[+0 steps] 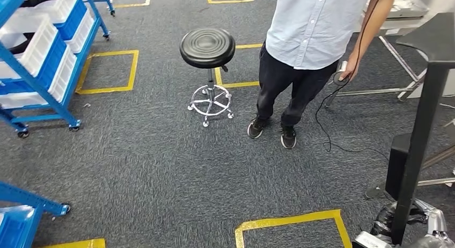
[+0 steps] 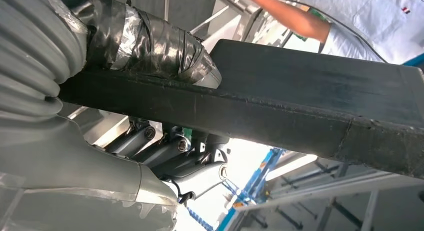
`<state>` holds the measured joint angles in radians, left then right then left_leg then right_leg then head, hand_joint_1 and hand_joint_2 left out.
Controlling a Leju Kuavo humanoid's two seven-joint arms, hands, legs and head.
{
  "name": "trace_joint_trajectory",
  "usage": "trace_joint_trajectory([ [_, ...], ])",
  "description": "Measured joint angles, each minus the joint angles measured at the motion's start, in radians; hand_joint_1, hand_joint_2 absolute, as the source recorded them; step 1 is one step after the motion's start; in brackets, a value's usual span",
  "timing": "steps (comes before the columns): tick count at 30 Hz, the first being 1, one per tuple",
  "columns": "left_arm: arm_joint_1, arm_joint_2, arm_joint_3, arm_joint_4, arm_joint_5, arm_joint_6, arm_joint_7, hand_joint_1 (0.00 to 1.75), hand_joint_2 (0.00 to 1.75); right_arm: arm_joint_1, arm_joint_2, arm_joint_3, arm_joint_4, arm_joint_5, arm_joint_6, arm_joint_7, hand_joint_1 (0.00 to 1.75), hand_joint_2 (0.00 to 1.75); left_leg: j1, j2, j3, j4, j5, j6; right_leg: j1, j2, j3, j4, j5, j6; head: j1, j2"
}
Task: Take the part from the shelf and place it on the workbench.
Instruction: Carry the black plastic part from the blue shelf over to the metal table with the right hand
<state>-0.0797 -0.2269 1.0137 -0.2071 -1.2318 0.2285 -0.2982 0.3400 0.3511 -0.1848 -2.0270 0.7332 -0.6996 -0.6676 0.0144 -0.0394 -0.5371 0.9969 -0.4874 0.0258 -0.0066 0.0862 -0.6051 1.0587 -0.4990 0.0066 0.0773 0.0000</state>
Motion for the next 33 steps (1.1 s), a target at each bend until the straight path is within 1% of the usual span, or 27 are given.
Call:
trace_joint_trajectory([
  [2, 0.001, 0.0, 0.002, 0.0, 0.0, 0.0, 0.0, 0.0, 1.75, -0.002, 0.0, 0.0, 0.0, 0.0, 0.0, 0.0, 1.75, 1.75, 0.0, 0.028, 0.002, -0.007, 0.002, 0.009, 0.001, -0.059, -0.047, 0.097, -0.057, 0.006, 0.002, 0.0],
  [3, 0.002, 0.0, 0.003, 0.0, 0.0, 0.0, 0.0, 0.0, 1.75, -0.003, 0.0, 0.0, 0.001, 0.0, 0.0, 0.0, 1.75, 1.75, -0.001, 0.043, 0.002, -0.006, 0.001, 0.011, -0.001, -0.07, -0.079, 0.162, -0.087, 0.01, 0.003, 0.0],
  [4, 0.004, 0.0, 0.004, 0.0, 0.0, 0.0, 0.001, 0.0, 1.75, -0.003, 0.0, 0.0, 0.002, 0.0, 0.0, 0.0, 1.75, 1.75, -0.002, 0.058, 0.002, -0.006, 0.0, 0.011, -0.005, -0.075, -0.104, 0.214, -0.104, 0.014, 0.003, 0.0],
  [5, 0.004, 0.0, 0.005, 0.0, 0.0, 0.0, 0.001, 0.0, 1.75, -0.003, 0.0, 0.0, 0.003, 0.0, 0.0, 0.0, 1.75, 1.75, -0.002, 0.073, 0.003, -0.005, -0.002, 0.01, -0.008, -0.078, -0.114, 0.236, -0.103, 0.018, 0.003, 0.0],
  [6, 0.004, 0.0, 0.006, 0.0, 0.0, 0.0, 0.001, 0.0, 1.75, -0.003, 0.0, 0.0, 0.004, -0.001, 0.0, 0.0, 1.75, 1.75, -0.002, 0.086, 0.004, -0.004, -0.005, 0.008, -0.012, -0.082, -0.104, 0.219, -0.083, 0.021, 0.003, 0.0],
  [7, 0.004, 0.0, 0.006, 0.0, 0.0, 0.0, 0.001, 0.0, 1.75, -0.003, 0.0, -0.001, 0.005, -0.001, 0.0, 0.0, 1.75, 1.75, -0.002, 0.098, 0.007, -0.003, -0.008, 0.005, -0.014, -0.091, -0.074, 0.164, -0.049, 0.023, 0.003, 0.0],
  [9, 0.003, 0.0, 0.006, 0.0, 0.0, 0.0, 0.001, 0.0, 1.75, -0.003, 0.0, -0.001, 0.005, -0.001, 0.0, 0.0, 1.75, 1.75, -0.004, 0.118, 0.015, 0.001, -0.016, -0.004, -0.013, -0.128, -0.002, 0.029, 0.001, 0.021, 0.003, 0.0],
  [10, 0.002, 0.001, 0.006, 0.0, 0.0, 0.0, 0.001, 0.0, 1.75, -0.004, 0.0, -0.001, 0.005, -0.001, 0.0, 0.0, 1.75, 1.75, -0.006, 0.125, 0.018, 0.002, -0.02, -0.01, -0.009, -0.14, 0.02, -0.013, 0.01, 0.018, 0.003, 0.0],
  [11, 0.002, 0.001, 0.006, 0.0, 0.0, 0.0, 0.001, 0.0, 1.75, -0.004, 0.0, -0.001, 0.006, -0.001, 0.0, 0.0, 1.75, 1.75, -0.008, 0.132, 0.021, 0.003, -0.023, -0.015, -0.005, -0.145, 0.028, -0.03, 0.01, 0.013, 0.002, 0.0],
  [13, -0.001, 0.001, 0.006, 0.0, 0.0, 0.0, 0.001, 0.0, 1.75, -0.003, 0.0, -0.001, 0.005, -0.001, 0.0, 0.0, 1.75, 1.75, -0.008, 0.147, 0.028, 0.001, -0.026, -0.026, -0.001, -0.126, 0.028, -0.031, 0.01, 0.002, 0.002, 0.0],
  [14, -0.003, 0.001, 0.006, 0.0, 0.0, 0.0, 0.001, 0.0, 1.75, -0.002, 0.0, -0.001, 0.005, -0.001, 0.0, 0.0, 1.75, 1.75, -0.007, 0.142, 0.03, 0.005, -0.033, -0.031, -0.003, -0.117, 0.03, -0.035, 0.011, -0.004, 0.002, 0.0],
  [16, -0.003, 0.001, 0.006, 0.0, 0.0, 0.0, 0.001, 0.0, 1.75, -0.004, 0.0, -0.001, 0.005, 0.0, 0.0, 0.0, 1.75, 1.75, -0.002, 0.103, 0.009, 0.063, -0.075, -0.039, -0.009, -0.099, 0.036, -0.042, 0.016, -0.017, 0.001, 0.0],
  [17, -0.003, 0.001, 0.006, 0.0, 0.0, 0.0, 0.0, 0.0, 1.75, -0.004, 0.0, -0.001, 0.005, 0.0, 0.0, 0.0, 1.75, 1.75, -0.001, 0.076, -0.018, 0.124, -0.108, -0.041, -0.009, -0.09, 0.036, -0.043, 0.017, -0.022, 0.001, 0.0],
  [18, -0.002, 0.001, 0.007, 0.0, 0.0, 0.0, 0.0, 0.0, 1.75, -0.005, 0.0, -0.001, 0.005, 0.0, 0.0, 0.0, 1.75, 1.75, -0.001, 0.06, -0.053, 0.196, -0.141, -0.042, -0.008, -0.079, 0.036, -0.043, 0.017, -0.025, 0.0, 0.0],
  [19, 0.0, 0.001, 0.007, 0.0, 0.0, 0.0, 0.0, 0.0, 1.75, -0.005, 0.001, -0.001, 0.005, 0.001, 0.0, 0.0, 1.75, 1.75, 0.0, 0.052, -0.086, 0.26, -0.163, -0.043, -0.007, -0.067, 0.035, -0.041, 0.017, -0.026, 0.0, 0.0],
  [20, 0.002, 0.001, 0.007, 0.0, 0.0, 0.0, 0.0, 0.0, 1.75, -0.005, 0.001, -0.001, 0.005, 0.001, 0.0, 0.0, 1.75, 1.75, -0.001, 0.049, -0.106, 0.294, -0.165, -0.043, -0.006, -0.054, 0.035, -0.04, 0.017, -0.027, 0.0, 0.0],
  [21, 0.003, 0.001, 0.007, 0.0, 0.0, -0.001, 0.0, 0.0, 1.75, -0.005, 0.001, -0.001, 0.005, 0.001, 0.0, 0.0, 1.75, 1.75, 0.0, 0.047, -0.108, 0.289, -0.144, -0.042, -0.005, -0.039, 0.035, -0.037, 0.016, -0.027, 0.0, 0.0],
  [22, 0.004, 0.001, 0.007, 0.0, 0.0, -0.001, 0.0, 0.0, 1.75, -0.005, 0.001, -0.001, 0.005, 0.001, 0.0, 0.0, 1.75, 1.75, 0.0, 0.043, -0.093, 0.245, -0.108, -0.039, -0.005, -0.025, 0.035, -0.035, 0.015, -0.026, 0.0, 0.0],
  [23, 0.004, 0.001, 0.007, 0.0, 0.0, -0.001, 0.0, 0.0, 1.75, -0.005, 0.001, -0.001, 0.005, 0.001, 0.0, 0.0, 1.75, 1.75, 0.0, 0.031, -0.066, 0.176, -0.066, -0.036, -0.006, -0.011, 0.036, -0.033, 0.014, -0.025, 0.0, 0.0],
  [24, 0.004, 0.001, 0.007, 0.0, 0.0, -0.001, 0.0, 0.0, 1.75, -0.005, 0.001, -0.001, 0.005, 0.001, 0.0, 0.0, 1.75, 1.75, 0.001, 0.008, -0.039, 0.108, -0.035, -0.032, -0.005, 0.002, 0.034, -0.03, 0.013, -0.023, 0.0, 0.0],
  [25, 0.004, 0.001, 0.007, 0.0, 0.0, -0.001, 0.0, 0.0, 1.75, -0.005, 0.001, -0.001, 0.005, 0.001, 0.0, 0.0, 1.75, 1.75, 0.001, -0.012, -0.019, 0.059, -0.019, -0.028, -0.005, 0.014, 0.032, -0.027, 0.013, -0.019, 0.0, 0.0],
  [26, 0.003, 0.002, 0.007, 0.0, 0.0, -0.001, 0.0, 0.0, 1.75, -0.005, 0.001, -0.001, 0.005, 0.001, 0.0, 0.0, 1.75, 1.75, 0.001, -0.028, -0.008, 0.031, -0.015, -0.025, -0.006, 0.024, 0.027, -0.026, 0.014, -0.013, 0.0, 0.0],
  [27, 0.002, 0.002, 0.008, 0.0, 0.0, -0.001, 0.0, 0.0, 1.75, -0.004, 0.001, -0.001, 0.005, 0.001, 0.0, 0.001, 1.75, 1.75, 0.0, -0.032, -0.005, 0.024, -0.018, -0.023, -0.008, 0.034, 0.023, -0.026, 0.016, -0.007, 0.0, 0.0],
  [28, 0.001, 0.002, 0.008, 0.0, 0.0, -0.001, 0.0, 0.0, 1.75, -0.003, 0.001, -0.001, 0.005, 0.002, 0.0, 0.001, 1.75, 1.75, -0.001, -0.023, -0.004, 0.02, -0.016, -0.019, -0.009, 0.044, 0.02, -0.028, 0.019, 0.001, 0.0, 0.0],
  [29, 0.0, 0.002, 0.008, 0.0, 0.0, -0.001, 0.0, 0.0, 1.75, -0.001, 0.001, -0.002, 0.005, 0.002, 0.0, 0.001, 1.75, 1.75, 0.001, -0.011, -0.002, 0.015, -0.012, -0.013, -0.011, 0.044, 0.017, -0.028, 0.019, 0.006, 0.0, 0.0],
  [31, -0.001, 0.001, 0.008, 0.0, 0.0, -0.001, -0.001, 0.0, 1.75, 0.0, 0.001, -0.002, 0.004, 0.002, 0.0, 0.001, 1.75, 1.75, 0.005, 0.014, 0.001, 0.002, -0.004, 0.002, -0.007, 0.002, -0.003, 0.01, -0.007, 0.015, 0.004, 0.0],
  [33, 0.001, 0.001, 0.008, 0.0, 0.0, -0.001, -0.001, 0.0, 1.75, -0.002, 0.001, -0.002, 0.004, 0.002, 0.0, 0.002, 1.75, 1.75, 0.004, 0.04, 0.002, -0.003, -0.002, 0.01, -0.006, -0.057, -0.055, 0.119, -0.068, 0.019, 0.008, 0.0],
])
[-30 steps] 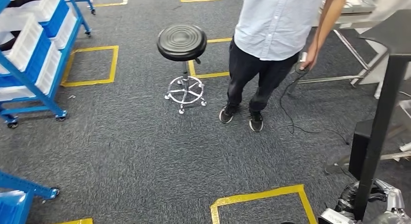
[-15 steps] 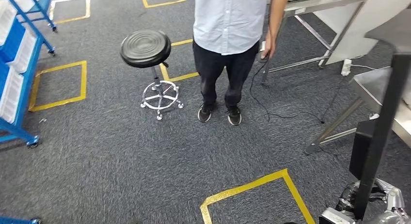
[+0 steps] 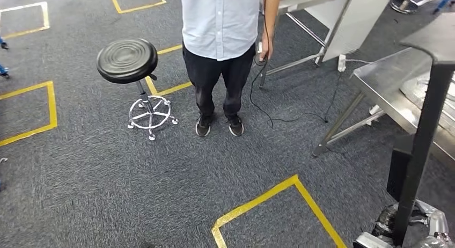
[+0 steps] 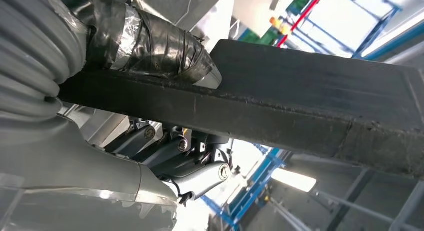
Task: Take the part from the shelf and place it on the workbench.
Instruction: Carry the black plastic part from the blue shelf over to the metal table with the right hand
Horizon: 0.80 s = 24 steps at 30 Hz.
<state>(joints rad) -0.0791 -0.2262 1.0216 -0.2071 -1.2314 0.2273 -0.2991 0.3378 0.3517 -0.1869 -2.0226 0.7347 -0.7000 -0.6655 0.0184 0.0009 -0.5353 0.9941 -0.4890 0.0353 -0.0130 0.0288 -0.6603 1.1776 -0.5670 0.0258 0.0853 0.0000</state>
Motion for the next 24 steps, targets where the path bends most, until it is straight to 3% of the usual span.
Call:
trace_joint_trajectory([
  [2, 0.004, 0.0, 0.0, 0.0, 0.0, 0.0, 0.0, 0.0, 1.75, 0.0, 0.0, 0.0, 0.001, 0.0, 0.0, 0.002, 1.75, 1.75, -0.001, 0.029, 0.0, 0.001, -0.002, 0.001, -0.003, -0.018, -0.049, 0.102, -0.036, 0.006, 0.0, 0.0],
  [3, 0.005, 0.001, 0.0, 0.0, 0.0, 0.0, 0.0, 0.0, 1.75, 0.001, 0.0, -0.001, 0.001, 0.0, 0.0, 0.003, 1.75, 1.75, -0.001, 0.043, 0.001, 0.001, -0.004, 0.0, -0.005, -0.023, -0.05, 0.107, -0.027, 0.008, 0.0, 0.0],
  [5, 0.003, 0.001, 0.0, 0.0, 0.0, 0.0, 0.0, 0.0, 1.75, 0.001, 0.0, -0.002, 0.001, 0.0, 0.0, 0.005, 1.75, 1.75, -0.002, 0.067, 0.005, 0.002, -0.009, -0.004, -0.007, -0.041, 0.003, 0.011, 0.034, 0.008, 0.0, 0.0],
  [6, 0.002, 0.0, 0.0, 0.0, 0.0, 0.0, 0.0, 0.0, 1.75, 0.0, 0.0, -0.002, 0.001, 0.0, 0.0, 0.006, 1.75, 1.75, -0.003, 0.076, 0.009, 0.003, -0.012, -0.008, -0.005, -0.065, 0.041, -0.059, 0.06, 0.006, 0.0, 0.0],
  [8, 0.001, 0.001, 0.0, 0.0, 0.0, 0.0, 0.0, 0.0, 1.75, -0.002, 0.0, -0.002, 0.001, 0.0, 0.0, 0.008, 1.75, 1.75, -0.008, 0.092, 0.015, 0.005, -0.019, -0.019, 0.003, -0.096, 0.087, -0.146, 0.084, -0.003, -0.001, 0.0],
  [9, 0.0, 0.001, 0.0, 0.0, 0.0, 0.0, 0.0, 0.0, 1.75, -0.002, 0.0, -0.002, 0.001, 0.0, 0.0, 0.009, 1.75, 1.75, -0.01, 0.1, 0.018, 0.006, -0.022, -0.024, 0.007, -0.099, 0.09, -0.156, 0.081, -0.007, -0.001, 0.0],
  [11, -0.002, 0.001, 0.0, 0.0, -0.001, 0.0, 0.0, 0.0, 1.75, 0.0, 0.0, -0.003, 0.001, 0.0, 0.0, 0.01, 1.75, 1.75, -0.01, 0.115, 0.023, 0.007, -0.027, -0.034, 0.007, -0.075, 0.088, -0.158, 0.084, -0.018, -0.001, 0.0],
  [13, -0.004, 0.001, 0.0, 0.0, -0.001, 0.0, 0.0, 0.0, 1.75, -0.001, 0.0, -0.003, 0.0, 0.0, 0.0, 0.01, 1.75, 1.75, -0.006, 0.086, 0.013, 0.041, -0.057, -0.044, 0.001, -0.054, 0.09, -0.165, 0.089, -0.03, -0.002, 0.0],
  [15, -0.003, 0.001, 0.0, 0.0, -0.001, 0.0, 0.0, 0.0, 1.75, -0.002, 0.001, -0.003, 0.0, 0.0, 0.0, 0.01, 1.75, 1.75, -0.004, 0.033, -0.035, 0.152, -0.12, -0.048, -0.001, -0.034, 0.091, -0.167, 0.092, -0.039, -0.002, 0.0],
  [16, -0.001, 0.001, 0.0, 0.0, -0.001, 0.0, 0.0, 0.0, 1.75, -0.002, 0.002, -0.003, 0.001, 0.0, 0.0, 0.01, 1.75, 1.75, -0.004, 0.019, -0.068, 0.222, -0.149, -0.049, 0.0, -0.022, 0.09, -0.167, 0.093, -0.042, -0.002, 0.0],
  [17, 0.001, 0.001, 0.0, 0.0, -0.001, 0.0, 0.0, 0.0, 1.75, -0.002, 0.002, -0.003, 0.001, 0.001, 0.0, 0.01, 1.75, 1.75, -0.004, 0.012, -0.095, 0.274, -0.163, -0.05, 0.0, -0.008, 0.09, -0.165, 0.093, -0.042, -0.002, 0.0],
  [18, 0.002, 0.001, 0.0, 0.0, -0.001, 0.0, 0.0, 0.0, 1.75, -0.002, 0.002, -0.003, 0.001, 0.001, 0.0, 0.01, 1.75, 1.75, -0.004, 0.009, -0.109, 0.294, -0.156, -0.049, 0.001, 0.006, 0.089, -0.163, 0.092, -0.043, -0.002, 0.0],
  [19, 0.003, 0.001, 0.0, 0.0, -0.001, 0.0, 0.0, 0.0, 1.75, -0.002, 0.002, -0.003, 0.001, 0.001, 0.0, 0.01, 1.75, 1.75, -0.004, 0.007, -0.105, 0.274, -0.13, -0.047, 0.001, 0.021, 0.089, -0.161, 0.092, -0.042, -0.002, 0.0],
  [20, 0.003, 0.001, 0.0, 0.0, -0.001, 0.0, 0.0, 0.0, 1.75, -0.002, 0.002, -0.003, 0.001, 0.001, 0.0, 0.01, 1.75, 1.75, -0.003, 0.0, -0.084, 0.22, -0.091, -0.045, 0.001, 0.036, 0.089, -0.158, 0.091, -0.041, -0.002, 0.0],
  [22, 0.003, 0.001, 0.0, 0.0, -0.001, -0.001, -0.002, 0.0, 1.75, -0.003, 0.002, -0.003, 0.001, 0.001, 0.0, 0.009, 1.75, 1.75, -0.001, -0.042, -0.035, 0.092, -0.031, -0.036, 0.001, 0.061, 0.086, -0.149, 0.087, -0.035, -0.002, 0.0],
  [24, 0.001, 0.001, 0.0, 0.0, -0.003, -0.002, -0.003, 0.0, 1.75, -0.004, 0.002, -0.002, 0.001, 0.001, 0.0, 0.008, 1.75, 1.75, -0.002, -0.074, -0.013, 0.035, -0.019, -0.029, 0.0, 0.082, 0.079, -0.145, 0.087, -0.023, -0.002, 0.0],
])
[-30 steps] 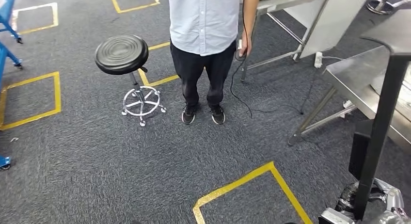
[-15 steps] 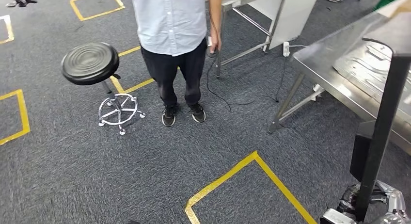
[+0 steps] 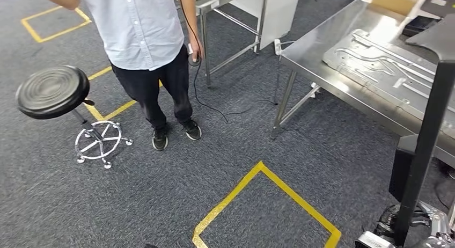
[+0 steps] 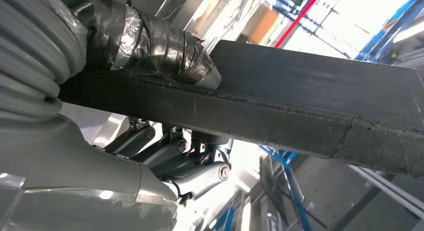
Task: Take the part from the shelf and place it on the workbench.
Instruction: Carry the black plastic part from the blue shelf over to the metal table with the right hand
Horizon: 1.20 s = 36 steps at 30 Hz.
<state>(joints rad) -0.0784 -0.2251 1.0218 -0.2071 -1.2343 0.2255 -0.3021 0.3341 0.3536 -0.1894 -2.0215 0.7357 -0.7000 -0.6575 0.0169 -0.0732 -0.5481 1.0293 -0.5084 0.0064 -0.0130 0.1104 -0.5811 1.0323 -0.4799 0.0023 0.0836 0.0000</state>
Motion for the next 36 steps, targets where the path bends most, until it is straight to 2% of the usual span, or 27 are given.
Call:
trace_joint_trajectory([
  [2, -0.003, 0.0, 0.0, 0.0, -0.002, 0.0, 0.0, 0.0, 1.75, 0.001, 0.0, 0.0, 0.0, 0.0, 0.0, -0.001, 1.75, 1.75, -0.002, 0.014, 0.003, -0.006, 0.003, 0.009, -0.002, 0.019, -0.007, -0.004, 0.005, 0.014, 0.0, 0.0],
  [3, -0.004, -0.001, 0.0, 0.0, -0.003, 0.0, 0.0, 0.0, 1.75, 0.002, 0.0, 0.0, 0.0, 0.0, 0.0, -0.001, 1.75, 1.75, -0.001, 0.024, 0.005, -0.011, 0.007, 0.016, -0.001, 0.011, -0.01, -0.001, 0.003, 0.02, 0.0, 0.0],
  [5, -0.005, -0.002, 0.0, 0.0, -0.004, -0.001, 0.0, 0.0, 1.75, 0.0, 0.0, -0.001, 0.0, 0.0, 0.0, -0.003, 1.75, 1.75, 0.003, 0.05, 0.007, -0.022, 0.015, 0.03, 0.001, -0.039, -0.037, 0.053, -0.034, 0.03, 0.004, 0.0],
  [6, -0.004, -0.002, 0.0, 0.0, -0.004, -0.001, 0.0, 0.0, 1.75, -0.001, 0.0, -0.001, 0.0, 0.0, 0.0, -0.004, 1.75, 1.75, 0.002, 0.063, 0.007, -0.023, 0.016, 0.033, 0.001, -0.071, -0.063, 0.111, -0.067, 0.034, 0.005, 0.0],
  [7, -0.002, -0.002, 0.0, 0.0, -0.004, -0.002, 0.0, 0.0, 1.75, -0.003, 0.0, -0.001, 0.001, 0.0, 0.0, -0.005, 1.75, 1.75, 0.001, 0.078, 0.007, -0.024, 0.015, 0.035, 0.0, -0.091, -0.095, 0.178, -0.099, 0.038, 0.006, 0.0],
  [8, 0.0, -0.002, 0.0, 0.0, -0.004, -0.002, 0.0, 0.0, 1.75, -0.003, 0.0, -0.001, 0.003, 0.0, 0.0, -0.006, 1.75, 1.75, -0.001, 0.092, 0.006, -0.023, 0.014, 0.036, -0.001, -0.1, -0.123, 0.235, -0.12, 0.041, 0.006, 0.0],
  [9, 0.001, -0.002, 0.0, 0.0, -0.004, -0.002, 0.0, 0.0, 1.75, -0.002, 0.0, -0.001, 0.005, 0.0, 0.0, -0.006, 1.75, 1.75, -0.002, 0.107, 0.007, -0.023, 0.013, 0.036, -0.002, -0.103, -0.135, 0.262, -0.122, 0.042, 0.006, 0.0],
  [10, 0.001, -0.002, 0.0, 0.0, -0.004, -0.002, 0.0, 0.0, 1.75, -0.002, 0.0, -0.001, 0.006, 0.0, 0.0, -0.007, 1.75, 1.75, -0.002, 0.12, 0.008, -0.023, 0.011, 0.035, -0.002, -0.107, -0.129, 0.251, -0.105, 0.042, 0.006, 0.0],
  [11, 0.001, -0.002, 0.0, 0.0, -0.005, -0.002, 0.0, 0.0, 1.75, -0.002, 0.0, -0.002, 0.008, 0.0, 0.0, -0.007, 1.75, 1.75, -0.002, 0.132, 0.011, -0.022, 0.008, 0.034, -0.001, -0.114, -0.102, 0.201, -0.074, 0.04, 0.006, 0.0],
  [13, -0.001, -0.002, 0.0, 0.0, -0.005, -0.002, 0.0, 0.0, 1.75, -0.003, 0.0, -0.002, 0.008, 0.0, 0.0, -0.007, 1.75, 1.75, -0.005, 0.152, 0.019, -0.021, 0.002, 0.027, 0.006, -0.154, -0.027, 0.06, -0.018, 0.029, 0.006, 0.0],
  [15, -0.003, -0.002, 0.0, 0.0, -0.005, -0.002, 0.0, 0.0, 1.75, -0.004, 0.0, -0.002, 0.008, 0.0, 0.0, -0.008, 1.75, 1.75, -0.009, 0.168, 0.025, -0.021, -0.004, 0.018, 0.015, -0.178, 0.009, -0.011, -0.001, 0.015, 0.005, 0.0],
  [17, -0.005, -0.002, 0.0, 0.0, -0.005, -0.002, 0.0, 0.0, 1.75, -0.003, 0.0, -0.002, 0.008, 0.0, 0.0, -0.008, 1.75, 1.75, -0.011, 0.182, 0.03, -0.023, -0.007, 0.008, 0.015, -0.158, 0.007, -0.014, 0.001, 0.005, 0.005, 0.0],
  [18, -0.006, -0.002, 0.0, 0.0, -0.005, -0.002, 0.0, 0.0, 1.75, -0.002, 0.0, -0.002, 0.008, 0.0, 0.0, -0.009, 1.75, 1.75, -0.011, 0.177, 0.032, -0.02, -0.012, 0.003, 0.011, -0.148, 0.008, -0.018, 0.004, 0.001, 0.005, 0.0],
  [20, -0.007, -0.002, 0.0, 0.0, -0.005, -0.002, -0.002, 0.0, 1.75, -0.002, 0.001, -0.002, 0.008, -0.001, 0.0, -0.009, 1.75, 1.75, -0.009, 0.136, 0.016, 0.028, -0.049, -0.006, 0.003, -0.129, 0.013, -0.025, 0.01, -0.011, 0.004, 0.0],
  [22, -0.005, -0.002, 0.0, 0.0, -0.005, -0.002, -0.003, 0.0, 1.75, -0.004, 0.002, -0.002, 0.009, -0.001, 0.0, -0.01, 1.75, 1.75, -0.006, 0.093, -0.041, 0.153, -0.114, -0.011, 0.002, -0.109, 0.012, -0.026, 0.011, -0.016, 0.004, 0.0],
  [23, -0.003, -0.002, 0.0, 0.0, -0.005, -0.001, -0.003, 0.0, 1.75, -0.004, 0.002, -0.002, 0.009, -0.001, 0.0, -0.01, 1.75, 1.75, -0.006, 0.086, -0.073, 0.218, -0.138, -0.013, 0.002, -0.097, 0.012, -0.025, 0.012, -0.018, 0.004, 0.0],
  [24, -0.001, -0.002, 0.0, 0.0, -0.005, -0.001, -0.003, 0.0, 1.75, -0.003, 0.002, -0.002, 0.01, -0.001, 0.0, -0.01, 1.75, 1.75, -0.006, 0.083, -0.094, 0.257, -0.143, -0.014, 0.002, -0.083, 0.012, -0.024, 0.012, -0.018, 0.004, 0.0],
  [25, 0.001, -0.002, 0.0, 0.0, -0.005, -0.001, -0.003, 0.0, 1.75, -0.003, 0.002, -0.002, 0.012, -0.001, 0.0, -0.01, 1.75, 1.75, -0.005, 0.082, -0.098, 0.257, -0.127, -0.014, 0.001, -0.069, 0.012, -0.022, 0.011, -0.018, 0.004, 0.0],
  [26, 0.001, -0.002, 0.0, 0.0, -0.004, -0.001, -0.004, 0.0, 1.75, -0.003, 0.002, -0.002, 0.013, -0.001, 0.0, -0.01, 1.75, 1.75, -0.004, 0.079, -0.084, 0.218, -0.092, -0.014, 0.001, -0.054, 0.012, -0.019, 0.01, -0.017, 0.004, 0.0],
  [27, 0.001, -0.002, 0.0, 0.0, -0.004, -0.001, -0.005, 0.0, 1.75, -0.003, 0.002, -0.002, 0.013, -0.001, 0.0, -0.01, 1.75, 1.75, -0.002, 0.069, -0.058, 0.152, -0.051, -0.012, 0.0, -0.04, 0.012, -0.015, 0.009, -0.014, 0.004, 0.0],
  [28, 0.001, -0.002, 0.0, 0.0, -0.003, -0.002, -0.007, 0.0, 1.75, -0.003, 0.002, -0.002, 0.014, -0.001, 0.0, -0.011, 1.75, 1.75, 0.0, 0.046, -0.031, 0.086, -0.021, -0.01, 0.001, -0.027, 0.01, -0.01, 0.006, -0.011, 0.004, 0.0],
  [30, 0.0, -0.002, 0.0, 0.0, -0.002, -0.003, -0.011, 0.0, 1.75, -0.003, 0.003, -0.002, 0.015, -0.001, 0.0, -0.012, 1.75, 1.75, 0.002, 0.011, -0.002, 0.009, 0.002, -0.004, 0.002, -0.005, 0.001, -0.001, 0.004, -0.001, 0.004, 0.0],
  [31, -0.001, -0.001, 0.0, 0.0, -0.002, -0.003, -0.012, 0.0, 1.75, -0.003, 0.003, -0.002, 0.015, -0.001, 0.0, -0.013, 1.75, 1.75, 0.0, 0.006, 0.001, 0.002, -0.001, 0.0, 0.001, 0.005, -0.003, 0.0, 0.005, 0.006, 0.004, 0.0],
  [32, -0.002, -0.001, 0.0, 0.0, -0.001, -0.004, -0.014, 0.0, 1.75, -0.001, 0.003, -0.002, 0.015, -0.001, 0.0, -0.013, 1.75, 1.75, 0.0, 0.015, 0.001, 0.0, 0.002, 0.006, -0.001, 0.015, -0.007, -0.001, 0.008, 0.013, 0.004, 0.0],
  [33, -0.004, -0.001, 0.0, 0.0, 0.0, -0.004, -0.016, 0.0, 1.75, 0.001, 0.003, -0.002, 0.015, -0.001, 0.0, -0.014, 1.75, 1.75, 0.0, 0.027, 0.003, -0.004, 0.005, 0.013, -0.003, 0.014, -0.01, 0.0, 0.008, 0.019, 0.004, 0.0],
  [34, -0.004, -0.001, 0.0, 0.0, 0.001, -0.004, -0.017, 0.0, 1.75, 0.002, 0.003, -0.002, 0.015, -0.001, 0.0, -0.014, 1.75, 1.75, 0.0, 0.037, 0.005, -0.009, 0.01, 0.021, -0.003, -0.002, -0.015, 0.01, 0.002, 0.024, 0.006, 0.0],
  [36, -0.003, -0.001, 0.0, 0.0, 0.002, -0.005, -0.019, 0.0, 1.75, 0.001, 0.003, -0.002, 0.015, -0.001, 0.0, -0.015, 1.75, 1.75, 0.003, 0.063, 0.006, -0.018, 0.015, 0.032, -0.001, -0.059, -0.052, 0.086, -0.044, 0.031, 0.009, 0.0],
])
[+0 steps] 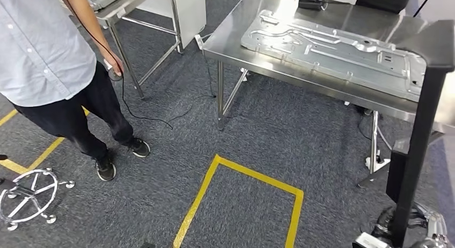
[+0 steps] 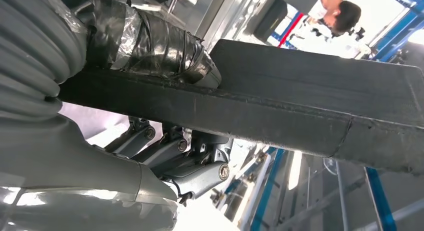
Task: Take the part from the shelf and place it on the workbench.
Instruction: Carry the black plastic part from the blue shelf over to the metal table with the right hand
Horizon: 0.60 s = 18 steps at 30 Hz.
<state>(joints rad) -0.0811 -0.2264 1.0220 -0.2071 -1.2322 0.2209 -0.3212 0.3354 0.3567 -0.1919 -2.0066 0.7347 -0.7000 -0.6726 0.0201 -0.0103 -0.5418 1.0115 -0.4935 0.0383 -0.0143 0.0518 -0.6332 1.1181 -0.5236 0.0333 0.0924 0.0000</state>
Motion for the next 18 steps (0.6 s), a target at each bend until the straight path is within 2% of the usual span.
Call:
trace_joint_trajectory([
  [1, 0.002, 0.0, 0.0, 0.0, 0.0, 0.0, 0.0, 0.0, 1.75, -0.001, 0.0, 0.0, 0.0, 0.0, 0.0, 0.0, 1.75, 1.75, -0.001, 0.012, 0.0, -0.001, 0.0, 0.003, 0.001, -0.024, -0.031, 0.063, -0.032, 0.004, 0.002, 0.0],
  [2, 0.003, 0.0, 0.0, 0.0, 0.0, 0.0, 0.0, 0.0, 1.75, -0.001, 0.0, 0.0, 0.001, 0.0, 0.0, -0.001, 1.75, 1.75, -0.001, 0.027, -0.001, -0.001, -0.001, 0.005, -0.001, -0.035, -0.064, 0.129, -0.061, 0.007, 0.002, 0.0],
  [3, 0.005, 0.0, 0.0, 0.0, 0.0, 0.0, 0.0, 0.0, 1.75, -0.001, 0.0, 0.0, 0.002, 0.0, 0.0, 0.0, 1.75, 1.75, -0.001, 0.041, -0.001, 0.0, -0.003, 0.005, -0.002, -0.041, -0.086, 0.175, -0.074, 0.01, 0.002, 0.0],
  [4, 0.005, 0.001, 0.0, 0.0, 0.0, -0.001, -0.001, 0.0, 1.75, 0.001, 0.0, 0.0, 0.003, 0.0, 0.0, 0.0, 1.75, 1.75, -0.001, 0.054, 0.0, 0.0, -0.004, 0.004, -0.004, -0.044, -0.091, 0.186, -0.067, 0.012, 0.002, 0.0],
  [5, 0.005, 0.001, 0.0, 0.0, 0.0, -0.002, -0.002, 0.0, 1.75, 0.001, 0.0, 0.0, 0.004, 0.0, 0.0, 0.0, 1.75, 1.75, -0.001, 0.067, 0.002, 0.0, -0.006, 0.003, -0.006, -0.05, -0.075, 0.157, -0.043, 0.012, 0.002, 0.0],
  [6, 0.004, 0.001, 0.0, 0.0, 0.0, -0.004, -0.003, 0.0, 1.75, 0.002, 0.0, -0.001, 0.004, 0.0, 0.0, 0.0, 1.75, 1.75, -0.001, 0.078, 0.006, 0.0, -0.009, 0.0, -0.007, -0.062, -0.039, 0.091, -0.007, 0.011, 0.002, 0.0],
  [7, 0.003, 0.0, 0.0, 0.0, 0.0, -0.006, -0.004, 0.0, 1.75, 0.001, 0.0, -0.001, 0.004, 0.0, 0.0, -0.001, 1.75, 1.75, -0.003, 0.088, 0.01, 0.001, -0.012, -0.004, -0.005, -0.084, 0.001, 0.016, 0.021, 0.008, 0.002, 0.0],
  [8, 0.003, 0.0, 0.0, 0.0, 0.001, -0.007, -0.005, 0.0, 1.75, 0.001, 0.0, -0.001, 0.004, 0.0, 0.0, -0.001, 1.75, 1.75, -0.005, 0.097, 0.014, 0.002, -0.016, -0.009, -0.001, -0.102, 0.034, -0.045, 0.041, 0.003, 0.001, 0.0],
  [9, 0.002, 0.0, 0.0, 0.0, 0.001, -0.008, -0.005, 0.0, 1.75, 0.0, 0.0, -0.001, 0.004, 0.0, 0.0, -0.001, 1.75, 1.75, -0.007, 0.105, 0.017, 0.002, -0.02, -0.015, 0.003, -0.115, 0.052, -0.082, 0.049, -0.002, 0.001, 0.0],
  [10, 0.001, 0.001, 0.0, 0.0, 0.001, -0.009, -0.006, 0.0, 1.75, 0.0, 0.0, -0.001, 0.005, 0.0, 0.0, -0.001, 1.75, 1.75, -0.009, 0.113, 0.02, 0.002, -0.022, -0.02, 0.007, -0.117, 0.057, -0.094, 0.047, -0.008, 0.001, 0.0],
  [12, -0.001, 0.001, 0.0, 0.0, 0.001, -0.01, -0.007, 0.0, 1.75, 0.002, 0.0, -0.001, 0.005, 0.0, 0.0, -0.001, 1.75, 1.75, -0.009, 0.126, 0.026, -0.002, -0.025, -0.032, 0.007, -0.093, 0.055, -0.098, 0.051, -0.019, 0.0, 0.0],
  [13, -0.002, 0.001, 0.0, 0.0, 0.001, -0.01, -0.008, 0.0, 1.75, 0.003, 0.0, -0.001, 0.004, 0.0, 0.0, -0.001, 1.75, 1.75, -0.007, 0.116, 0.027, 0.004, -0.033, -0.038, 0.004, -0.083, 0.057, -0.102, 0.053, -0.025, 0.0, 0.0],
  [15, -0.003, 0.001, 0.0, 0.0, 0.002, -0.01, -0.011, 0.0, 1.75, 0.002, 0.0, 0.0, 0.004, 0.0, 0.0, -0.001, 1.75, 1.75, -0.003, 0.068, 0.001, 0.068, -0.077, -0.045, -0.002, -0.064, 0.061, -0.109, 0.059, -0.037, -0.001, 0.0],
  [16, -0.002, 0.001, 0.0, 0.0, 0.003, -0.01, -0.014, 0.0, 1.75, 0.002, 0.001, 0.0, 0.004, 0.001, 0.0, -0.002, 1.75, 1.75, -0.003, 0.042, -0.028, 0.132, -0.11, -0.047, -0.001, -0.054, 0.06, -0.11, 0.06, -0.041, -0.002, 0.0],
  [17, 0.0, 0.001, 0.0, 0.0, 0.003, -0.011, -0.015, 0.0, 1.75, 0.001, 0.001, 0.001, 0.005, 0.001, 0.0, -0.002, 1.75, 1.75, -0.003, 0.028, -0.062, 0.201, -0.14, -0.048, 0.0, -0.043, 0.059, -0.109, 0.06, -0.044, -0.003, 0.0],
  [18, 0.002, 0.001, 0.0, 0.0, 0.003, -0.011, -0.016, 0.0, 1.75, 0.001, 0.001, 0.001, 0.005, 0.002, 0.0, -0.001, 1.75, 1.75, -0.003, 0.022, -0.091, 0.257, -0.156, -0.048, 0.001, -0.029, 0.059, -0.108, 0.06, -0.045, -0.003, 0.0],
])
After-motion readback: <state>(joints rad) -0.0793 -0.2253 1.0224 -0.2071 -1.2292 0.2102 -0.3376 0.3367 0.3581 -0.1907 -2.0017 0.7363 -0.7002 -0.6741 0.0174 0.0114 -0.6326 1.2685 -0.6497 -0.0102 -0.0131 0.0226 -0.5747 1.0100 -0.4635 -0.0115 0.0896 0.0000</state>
